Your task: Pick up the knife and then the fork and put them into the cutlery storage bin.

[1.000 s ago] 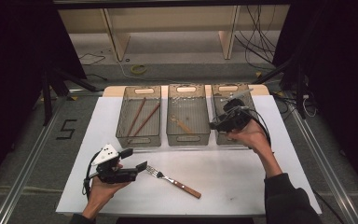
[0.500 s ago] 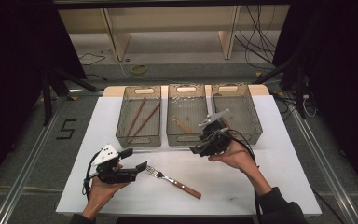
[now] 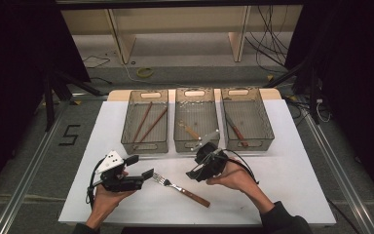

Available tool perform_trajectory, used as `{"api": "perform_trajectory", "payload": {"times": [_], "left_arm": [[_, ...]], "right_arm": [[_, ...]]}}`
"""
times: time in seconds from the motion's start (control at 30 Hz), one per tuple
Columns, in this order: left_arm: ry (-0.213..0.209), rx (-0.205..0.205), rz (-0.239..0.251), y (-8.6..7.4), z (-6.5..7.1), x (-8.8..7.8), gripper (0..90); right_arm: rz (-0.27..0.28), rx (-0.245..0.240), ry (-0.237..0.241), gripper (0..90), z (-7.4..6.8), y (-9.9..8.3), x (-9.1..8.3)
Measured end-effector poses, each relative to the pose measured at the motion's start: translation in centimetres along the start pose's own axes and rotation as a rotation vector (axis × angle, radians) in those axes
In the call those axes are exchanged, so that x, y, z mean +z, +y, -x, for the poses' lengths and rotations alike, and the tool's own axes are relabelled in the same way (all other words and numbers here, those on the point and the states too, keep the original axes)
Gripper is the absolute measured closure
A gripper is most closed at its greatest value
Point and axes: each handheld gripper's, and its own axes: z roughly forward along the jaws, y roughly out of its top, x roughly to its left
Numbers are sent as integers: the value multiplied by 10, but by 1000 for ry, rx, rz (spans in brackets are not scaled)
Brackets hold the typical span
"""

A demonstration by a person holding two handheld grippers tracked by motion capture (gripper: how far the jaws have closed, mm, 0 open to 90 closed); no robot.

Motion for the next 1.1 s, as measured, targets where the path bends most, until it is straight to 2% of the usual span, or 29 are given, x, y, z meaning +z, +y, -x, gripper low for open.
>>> {"api": "perform_trajectory", "payload": {"times": [0.47, 0.67, 1.1], "left_arm": [[-1, 4, 1, 0, 0, -1, 177], [0, 5, 0, 0, 0, -1, 177], [-1, 8, -5, 0, 0, 0, 177]], "right_arm": [[-67, -44, 57, 425, -20, -5, 25], [-107, -71, 60, 454, -26, -8, 36], [-147, -99, 64, 519, -30, -12, 47]]}}
